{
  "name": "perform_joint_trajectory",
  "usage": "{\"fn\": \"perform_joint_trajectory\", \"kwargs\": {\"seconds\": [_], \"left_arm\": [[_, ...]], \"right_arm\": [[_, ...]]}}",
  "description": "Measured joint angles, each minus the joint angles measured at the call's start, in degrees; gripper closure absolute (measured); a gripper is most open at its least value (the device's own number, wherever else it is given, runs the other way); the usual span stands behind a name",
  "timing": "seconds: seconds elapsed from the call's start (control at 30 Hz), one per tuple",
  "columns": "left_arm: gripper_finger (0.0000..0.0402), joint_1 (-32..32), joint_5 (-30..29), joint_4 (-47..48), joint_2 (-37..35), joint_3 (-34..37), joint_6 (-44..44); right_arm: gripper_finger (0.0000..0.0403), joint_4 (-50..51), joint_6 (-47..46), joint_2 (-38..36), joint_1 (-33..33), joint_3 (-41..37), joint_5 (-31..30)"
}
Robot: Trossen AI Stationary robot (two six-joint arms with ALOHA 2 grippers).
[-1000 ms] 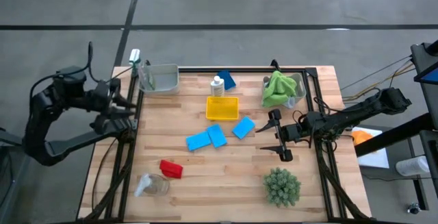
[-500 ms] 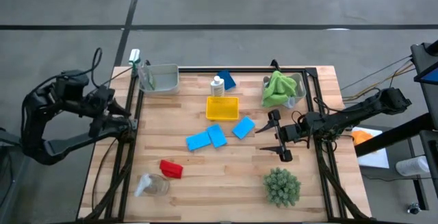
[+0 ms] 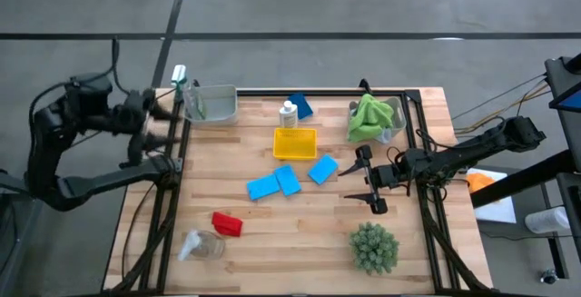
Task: Pick & Place Kitchen Items
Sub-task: Put the transparent spray bottle into the left gray bin
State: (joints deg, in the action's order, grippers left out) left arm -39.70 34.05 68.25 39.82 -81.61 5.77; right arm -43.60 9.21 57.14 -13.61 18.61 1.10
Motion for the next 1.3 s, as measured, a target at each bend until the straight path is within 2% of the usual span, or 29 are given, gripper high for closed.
{"fn": "perform_joint_trajectory", "kwargs": {"seconds": [0.2,0.37,0.5,0.6,0.7,0.83,0.9,1.1,1.3], "left_arm": [[0.0098,0.0,-1.9,-19.5,6.8,1.2,-2.2],[0.0098,1.7,-9.8,-27.1,11.2,2.8,-3.6],[0.0099,6.0,-16.8,-26.9,14.3,3.3,-2.7],[0.0099,11.5,-21.2,-26.6,16.3,3.3,-2.7],[0.0099,18.0,-28.9,-25.2,17.8,3.3,-2.6],[0.0099,24.7,-41.5,-17.3,19.9,3.3,-3.0],[0.0099,27.1,-45.5,-13.3,20.9,3.3,-4.6],[0.0099,33.4,-46.5,-8.2,21.4,7.4,-13.8],[0.0099,40.6,-47.8,-8.0,19.2,13.9,-22.9]], "right_arm": [[0.0119,0.0,-0.4,0.0,0.0,0.0,-0.1],[0.0119,0.0,-0.5,0.1,0.0,0.0,-0.2],[0.0119,0.4,-0.5,0.1,0.0,0.0,-0.2],[0.0119,0.4,-0.5,0.1,0.0,0.0,-0.2],[0.0119,0.4,-0.5,0.1,0.0,0.0,-0.2],[0.0119,0.4,-0.5,0.1,0.0,0.0,-0.2],[0.0119,0.4,-0.5,0.1,0.0,0.0,-0.2],[0.0119,0.4,-1.5,0.1,0.0,0.0,-0.1],[0.0119,0.4,-1.5,0.1,-0.1,0.0,0.0]]}}
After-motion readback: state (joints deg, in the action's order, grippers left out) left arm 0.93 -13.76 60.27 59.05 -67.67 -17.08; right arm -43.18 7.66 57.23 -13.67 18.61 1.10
